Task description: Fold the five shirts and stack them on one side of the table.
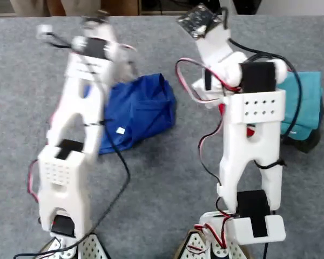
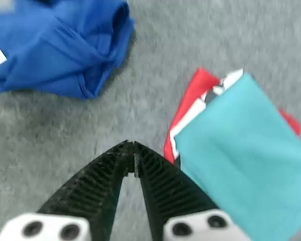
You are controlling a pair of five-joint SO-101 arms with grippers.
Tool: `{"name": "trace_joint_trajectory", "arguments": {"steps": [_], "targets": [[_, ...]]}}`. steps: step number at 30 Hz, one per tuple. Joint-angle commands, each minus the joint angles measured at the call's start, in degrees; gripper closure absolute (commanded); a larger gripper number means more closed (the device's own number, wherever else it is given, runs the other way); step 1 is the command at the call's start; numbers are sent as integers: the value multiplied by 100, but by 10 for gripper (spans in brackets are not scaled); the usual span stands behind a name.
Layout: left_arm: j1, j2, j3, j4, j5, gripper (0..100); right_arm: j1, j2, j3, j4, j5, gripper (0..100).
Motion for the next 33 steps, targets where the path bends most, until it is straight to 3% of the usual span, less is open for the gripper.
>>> {"name": "trace_joint_trajectory", "arguments": {"steps": [1, 5, 10, 16, 21, 28, 33], "targets": [[-1169, -338, -466, 387, -492, 911, -444, 154, 110, -607, -53, 997], [-2110, -330, 53, 413, -1257, 974, -1086, 1024, 277, -949, -281, 997], [-2611, -347, 1345, 220, -1890, 981, -1815, 2431, 224, -1371, -448, 997], [-3297, -963, 2470, -185, -2365, 981, -2299, 3881, -1191, -1284, -484, 997], [-3376, -1903, 3842, -659, -2637, 981, -2466, 5112, -2703, -1125, -484, 997], [-3349, -3442, 6277, -2004, -2716, 981, -2378, 6422, -4629, -607, -484, 997], [-3270, -4233, 7191, -2409, -2716, 981, -2334, 7073, -5701, -132, -457, 997]]}}
